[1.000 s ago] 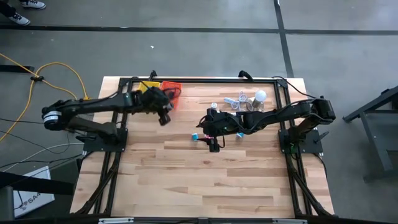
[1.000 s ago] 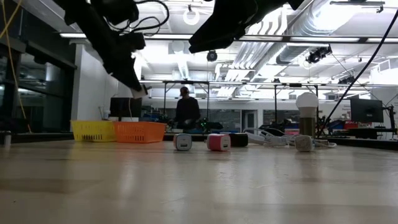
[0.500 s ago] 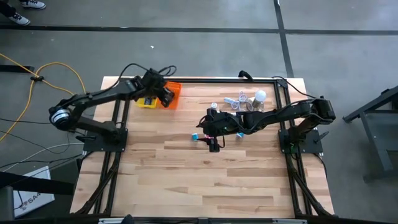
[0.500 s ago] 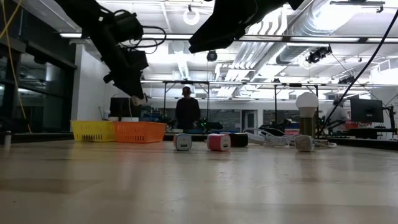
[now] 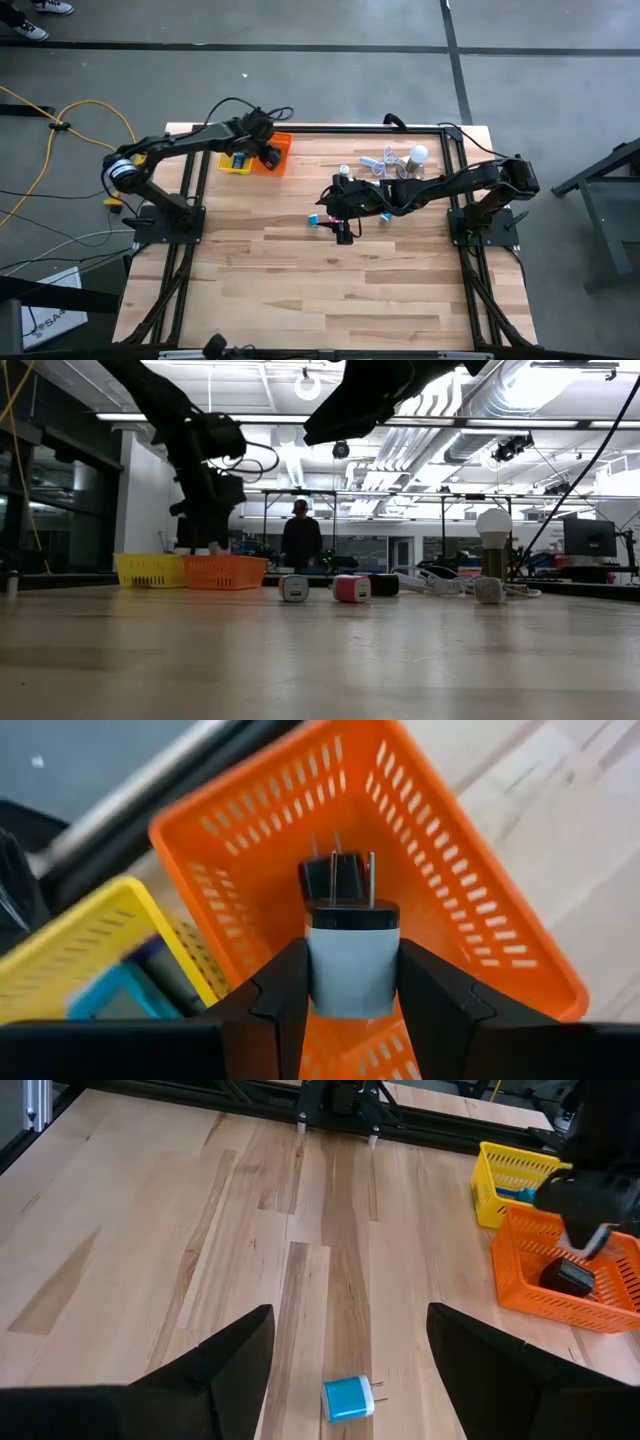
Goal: Pick & Place Office items
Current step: Put the white adapter into the orange basket
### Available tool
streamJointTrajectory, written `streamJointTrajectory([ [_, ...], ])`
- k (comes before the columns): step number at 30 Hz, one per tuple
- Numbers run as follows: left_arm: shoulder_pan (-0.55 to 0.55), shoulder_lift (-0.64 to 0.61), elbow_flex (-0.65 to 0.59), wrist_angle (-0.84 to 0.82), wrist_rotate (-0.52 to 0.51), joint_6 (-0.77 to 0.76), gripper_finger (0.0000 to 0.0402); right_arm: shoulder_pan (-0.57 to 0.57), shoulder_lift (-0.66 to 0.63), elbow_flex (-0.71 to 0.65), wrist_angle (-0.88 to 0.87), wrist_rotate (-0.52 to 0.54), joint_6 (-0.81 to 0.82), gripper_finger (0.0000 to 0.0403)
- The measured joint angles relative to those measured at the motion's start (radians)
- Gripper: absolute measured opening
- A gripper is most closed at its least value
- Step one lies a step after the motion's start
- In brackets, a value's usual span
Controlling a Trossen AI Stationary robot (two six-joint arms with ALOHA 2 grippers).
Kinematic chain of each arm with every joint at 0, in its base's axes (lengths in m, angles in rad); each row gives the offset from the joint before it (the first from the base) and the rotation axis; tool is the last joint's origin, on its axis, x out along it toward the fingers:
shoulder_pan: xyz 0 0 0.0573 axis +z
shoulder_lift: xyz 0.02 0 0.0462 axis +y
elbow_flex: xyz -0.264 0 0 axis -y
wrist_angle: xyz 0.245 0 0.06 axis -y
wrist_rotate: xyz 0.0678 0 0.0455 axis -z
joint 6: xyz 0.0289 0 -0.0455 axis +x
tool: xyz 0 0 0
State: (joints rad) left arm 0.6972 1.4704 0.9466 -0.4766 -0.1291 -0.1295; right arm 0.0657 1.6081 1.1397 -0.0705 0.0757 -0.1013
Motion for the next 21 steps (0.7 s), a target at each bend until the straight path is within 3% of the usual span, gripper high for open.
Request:
streamJointTrajectory([
  [21, -0.068, 0.072, 0.000, -0.044, 0.002, 0.022, 0.0125, 0.000, 0.000, 0.000, 0.000, 0.000, 0.000, 0.0251],
])
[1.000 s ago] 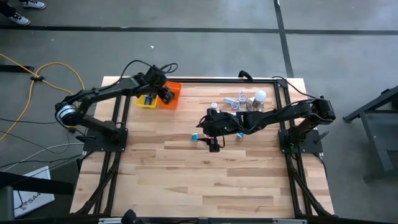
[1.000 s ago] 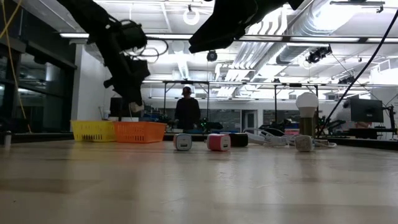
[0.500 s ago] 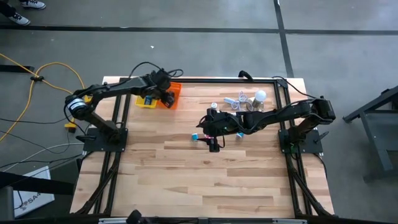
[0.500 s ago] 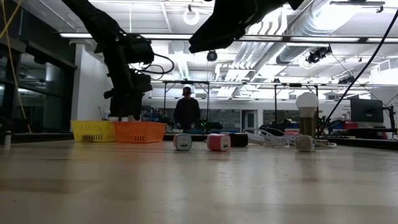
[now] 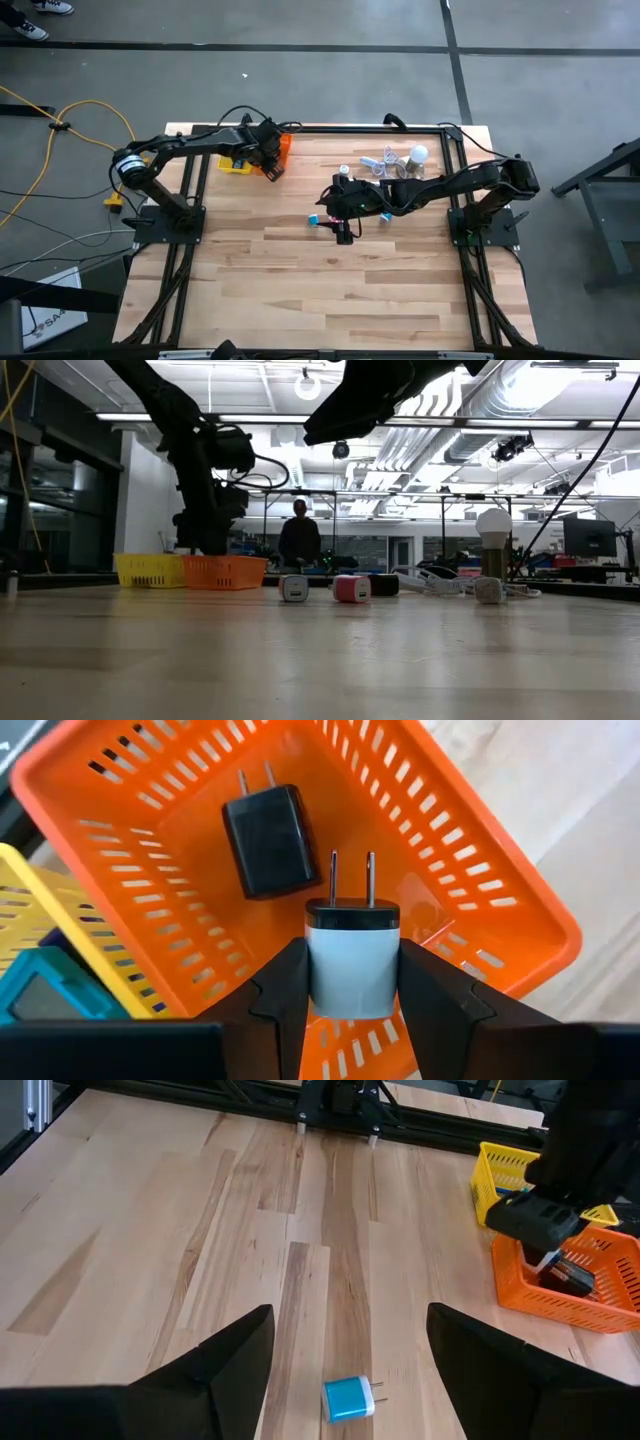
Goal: Pick & Place Office items
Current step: Put the white adapter into the orange basket, then put the left blue adapter into the orange basket
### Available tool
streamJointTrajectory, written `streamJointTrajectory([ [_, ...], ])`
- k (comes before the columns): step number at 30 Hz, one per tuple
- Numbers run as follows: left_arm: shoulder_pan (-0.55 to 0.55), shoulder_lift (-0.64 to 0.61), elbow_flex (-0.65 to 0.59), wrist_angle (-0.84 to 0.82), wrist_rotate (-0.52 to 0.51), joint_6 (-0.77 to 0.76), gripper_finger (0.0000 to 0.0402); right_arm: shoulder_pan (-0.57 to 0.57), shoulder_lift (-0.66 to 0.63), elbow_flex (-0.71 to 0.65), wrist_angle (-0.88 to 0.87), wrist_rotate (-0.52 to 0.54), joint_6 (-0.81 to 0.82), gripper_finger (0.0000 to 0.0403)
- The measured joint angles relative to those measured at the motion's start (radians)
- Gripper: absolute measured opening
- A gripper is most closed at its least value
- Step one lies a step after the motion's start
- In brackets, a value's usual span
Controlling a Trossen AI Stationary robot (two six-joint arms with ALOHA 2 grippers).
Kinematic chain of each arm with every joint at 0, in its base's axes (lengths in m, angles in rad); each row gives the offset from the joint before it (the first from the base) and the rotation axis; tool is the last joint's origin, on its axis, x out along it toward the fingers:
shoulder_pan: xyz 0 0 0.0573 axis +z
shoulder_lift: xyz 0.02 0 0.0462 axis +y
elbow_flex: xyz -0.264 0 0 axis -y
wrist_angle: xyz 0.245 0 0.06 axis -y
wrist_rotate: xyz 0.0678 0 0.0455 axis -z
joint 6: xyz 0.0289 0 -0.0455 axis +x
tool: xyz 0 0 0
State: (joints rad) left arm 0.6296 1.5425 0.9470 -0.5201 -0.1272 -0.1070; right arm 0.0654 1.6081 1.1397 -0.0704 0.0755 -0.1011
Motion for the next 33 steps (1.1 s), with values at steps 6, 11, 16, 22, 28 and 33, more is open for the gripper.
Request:
streamJointTrajectory([
  [6, 0.000, 0.007, 0.000, 0.004, 0.014, 0.003, 0.0125, 0.000, 0.000, 0.000, 0.000, 0.000, 0.000, 0.0251],
  [11, 0.000, 0.007, 0.000, 0.004, 0.015, 0.005, 0.0125, 0.000, 0.000, 0.000, 0.000, 0.000, 0.000, 0.0251],
  [16, 0.000, 0.007, 0.000, 0.007, 0.019, 0.005, 0.0141, 0.000, 0.000, 0.000, 0.000, 0.000, 0.000, 0.0251],
  [22, 0.000, 0.007, 0.000, 0.011, 0.021, 0.004, 0.0172, 0.000, 0.000, 0.000, 0.000, 0.000, 0.000, 0.0251],
  [28, 0.000, 0.007, 0.000, 0.013, 0.021, 0.004, 0.0175, 0.000, 0.000, 0.000, 0.000, 0.000, 0.000, 0.0251],
  [33, 0.000, 0.007, 0.000, 0.013, 0.021, 0.004, 0.0176, 0.000, 0.000, 0.000, 0.000, 0.000, 0.000, 0.0251],
])
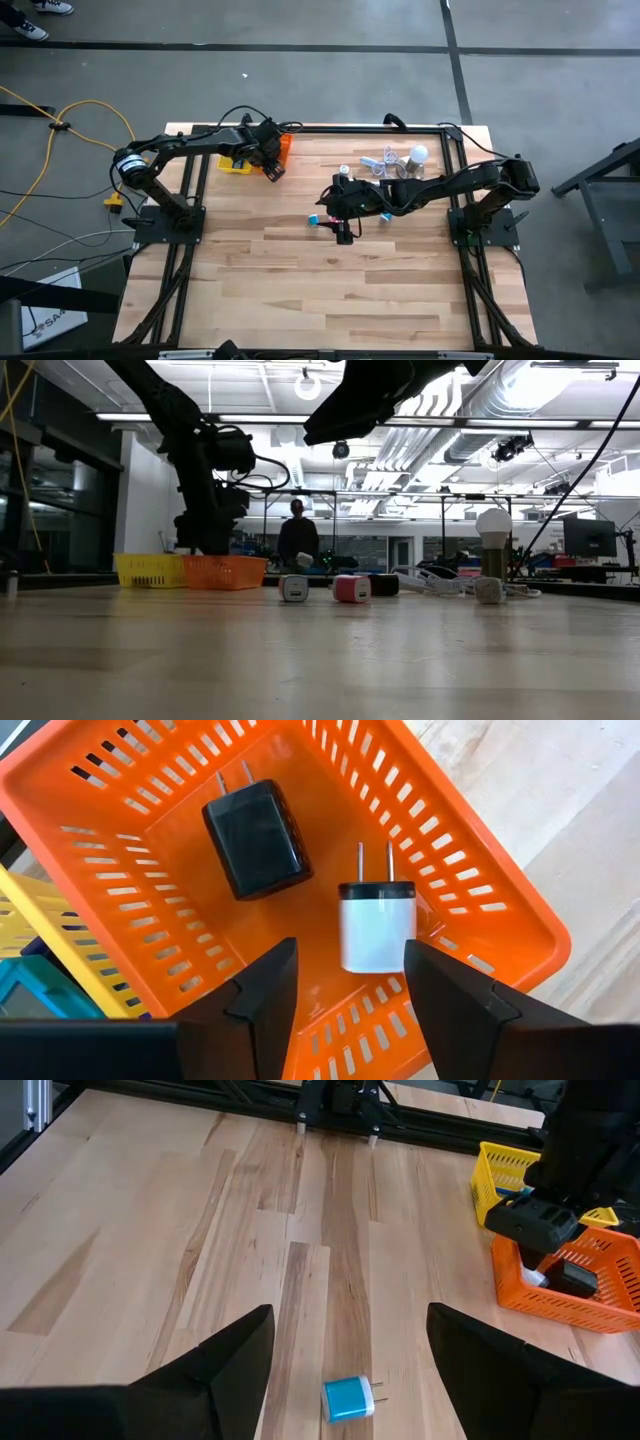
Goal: Pick & Place Office items
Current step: Put the left blue adapter into the orange basket
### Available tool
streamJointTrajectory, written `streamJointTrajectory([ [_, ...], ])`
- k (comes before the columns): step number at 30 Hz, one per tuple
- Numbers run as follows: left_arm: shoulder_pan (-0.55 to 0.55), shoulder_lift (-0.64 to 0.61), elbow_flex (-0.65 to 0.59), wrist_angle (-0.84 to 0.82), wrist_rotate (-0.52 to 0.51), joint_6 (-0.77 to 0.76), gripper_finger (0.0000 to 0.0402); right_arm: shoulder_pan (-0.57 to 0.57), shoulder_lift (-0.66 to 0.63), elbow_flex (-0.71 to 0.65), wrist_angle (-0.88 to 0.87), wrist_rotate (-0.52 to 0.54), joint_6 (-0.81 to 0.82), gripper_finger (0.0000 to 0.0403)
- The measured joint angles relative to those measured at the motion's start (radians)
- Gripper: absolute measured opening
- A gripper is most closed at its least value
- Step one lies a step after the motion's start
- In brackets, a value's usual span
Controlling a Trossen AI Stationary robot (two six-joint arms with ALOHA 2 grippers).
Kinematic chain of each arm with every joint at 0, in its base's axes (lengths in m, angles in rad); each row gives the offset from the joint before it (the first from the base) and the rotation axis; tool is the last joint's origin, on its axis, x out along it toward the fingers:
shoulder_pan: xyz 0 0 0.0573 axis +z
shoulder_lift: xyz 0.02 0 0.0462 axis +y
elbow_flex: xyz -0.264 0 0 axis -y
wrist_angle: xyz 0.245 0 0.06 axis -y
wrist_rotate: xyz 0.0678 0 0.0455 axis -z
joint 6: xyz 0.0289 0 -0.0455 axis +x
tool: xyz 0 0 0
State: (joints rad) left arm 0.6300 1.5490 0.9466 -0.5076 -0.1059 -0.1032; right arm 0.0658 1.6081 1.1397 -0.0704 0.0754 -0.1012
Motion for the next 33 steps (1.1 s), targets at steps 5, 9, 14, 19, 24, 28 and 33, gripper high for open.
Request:
streamJointTrajectory([
  [5, 0.000, 0.000, 0.000, 0.000, 0.000, -0.001, 0.0176, 0.000, 0.000, 0.000, 0.000, 0.000, 0.000, 0.0251],
  [9, 0.001, -0.004, 0.000, 0.015, 0.000, 0.009, 0.0177, 0.000, 0.000, 0.000, 0.000, 0.000, 0.000, 0.0251],
  [14, 0.004, -0.060, 0.000, 0.033, 0.002, 0.053, 0.0177, 0.000, 0.000, 0.000, 0.000, 0.000, 0.000, 0.0251],
  [19, -0.001, -0.149, 0.000, 0.029, 0.002, 0.090, 0.0177, 0.000, 0.000, 0.000, 0.000, 0.000, 0.000, 0.0251],
  [24, -0.031, -0.211, 0.000, 0.022, -0.001, 0.136, 0.0177, 0.000, 0.000, 0.000, 0.000, 0.000, 0.000, 0.0251],
  [28, -0.073, -0.234, 0.000, 0.021, 0.000, 0.164, 0.0177, 0.000, 0.000, 0.000, 0.000, 0.000, 0.000, 0.0251],
  [33, -0.130, -0.244, 0.000, 0.020, 0.000, 0.182, 0.0177, 0.000, 0.000, 0.000, 0.000, 0.000, 0.000, 0.0251],
])
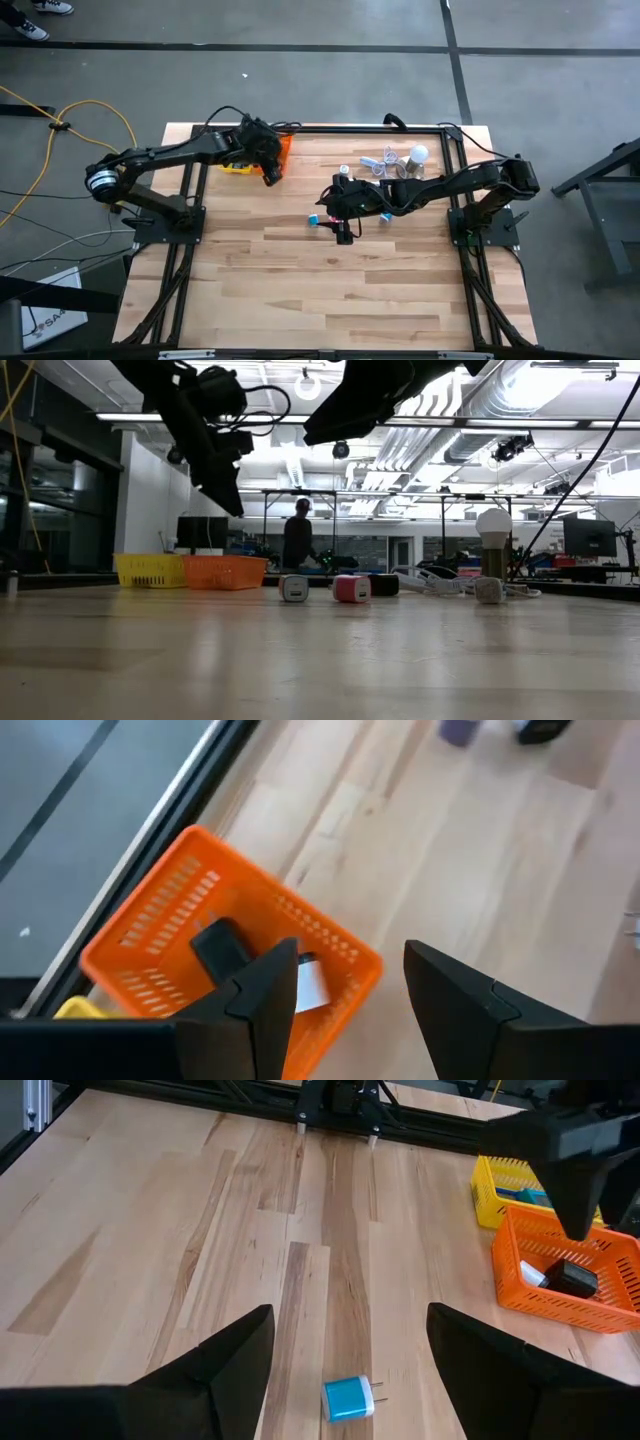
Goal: Pick & Place Office items
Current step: Put the left blue adapter into the orange basket
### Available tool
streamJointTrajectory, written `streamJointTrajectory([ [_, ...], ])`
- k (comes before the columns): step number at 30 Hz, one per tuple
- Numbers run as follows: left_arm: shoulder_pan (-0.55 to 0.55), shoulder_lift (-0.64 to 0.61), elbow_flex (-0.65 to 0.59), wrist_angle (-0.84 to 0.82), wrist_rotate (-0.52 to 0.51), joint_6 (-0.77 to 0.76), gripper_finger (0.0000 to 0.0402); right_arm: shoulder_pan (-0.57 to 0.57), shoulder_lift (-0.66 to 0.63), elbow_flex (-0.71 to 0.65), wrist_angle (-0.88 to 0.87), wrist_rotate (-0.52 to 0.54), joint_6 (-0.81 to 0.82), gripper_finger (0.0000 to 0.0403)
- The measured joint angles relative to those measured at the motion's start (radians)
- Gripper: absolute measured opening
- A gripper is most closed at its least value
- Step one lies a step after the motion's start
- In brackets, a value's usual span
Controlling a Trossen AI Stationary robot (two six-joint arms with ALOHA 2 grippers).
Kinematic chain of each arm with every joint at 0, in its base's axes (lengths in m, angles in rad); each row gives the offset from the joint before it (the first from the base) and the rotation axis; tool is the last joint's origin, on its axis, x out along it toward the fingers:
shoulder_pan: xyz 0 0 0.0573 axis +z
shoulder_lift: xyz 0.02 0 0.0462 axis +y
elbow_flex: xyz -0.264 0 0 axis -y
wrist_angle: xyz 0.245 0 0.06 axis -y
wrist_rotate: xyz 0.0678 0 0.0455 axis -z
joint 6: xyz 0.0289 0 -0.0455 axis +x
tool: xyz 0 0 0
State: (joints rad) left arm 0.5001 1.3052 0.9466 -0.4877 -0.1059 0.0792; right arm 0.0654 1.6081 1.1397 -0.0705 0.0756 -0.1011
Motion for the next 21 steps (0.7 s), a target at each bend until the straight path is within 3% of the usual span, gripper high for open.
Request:
streamJointTrajectory([
  [9, -0.159, -0.001, 0.000, -0.086, 0.029, -0.008, 0.0177, 0.000, 0.000, 0.000, 0.000, 0.000, 0.000, 0.0251],
  [13, -0.244, -0.001, -0.013, -0.098, 0.021, -0.082, 0.0177, 0.000, 0.000, 0.000, 0.000, 0.000, 0.000, 0.0251],
  [21, -0.353, -0.001, -0.052, -0.055, -0.062, -0.224, 0.0177, 0.000, 0.000, 0.000, 0.000, 0.000, 0.000, 0.0251],
])
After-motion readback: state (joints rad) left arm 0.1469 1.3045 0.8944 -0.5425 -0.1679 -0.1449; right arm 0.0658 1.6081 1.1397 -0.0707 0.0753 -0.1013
